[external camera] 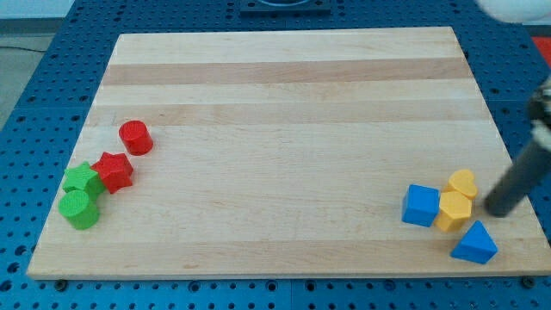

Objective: Move the blue triangle to the bottom center of the board

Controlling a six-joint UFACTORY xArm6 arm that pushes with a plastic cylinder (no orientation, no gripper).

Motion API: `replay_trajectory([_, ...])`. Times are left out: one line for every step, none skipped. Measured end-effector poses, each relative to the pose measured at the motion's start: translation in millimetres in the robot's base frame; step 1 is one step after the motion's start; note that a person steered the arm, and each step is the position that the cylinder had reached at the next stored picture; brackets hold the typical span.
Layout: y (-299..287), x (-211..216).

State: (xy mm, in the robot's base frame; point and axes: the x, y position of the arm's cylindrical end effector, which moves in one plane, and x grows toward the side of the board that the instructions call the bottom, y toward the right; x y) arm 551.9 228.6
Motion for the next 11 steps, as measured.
replay_trajectory([-18, 3])
replay_trajectory([-10, 3])
replay_trajectory([4, 6])
replay_trajectory([47, 11])
replay_trajectory([91, 47])
replay_trajectory([66, 66])
replay_trajectory([12, 63])
replay_trajectory([-54, 51])
replay_trajectory([-95, 30])
replay_trajectory([-131, 10])
replay_trajectory([-96, 15])
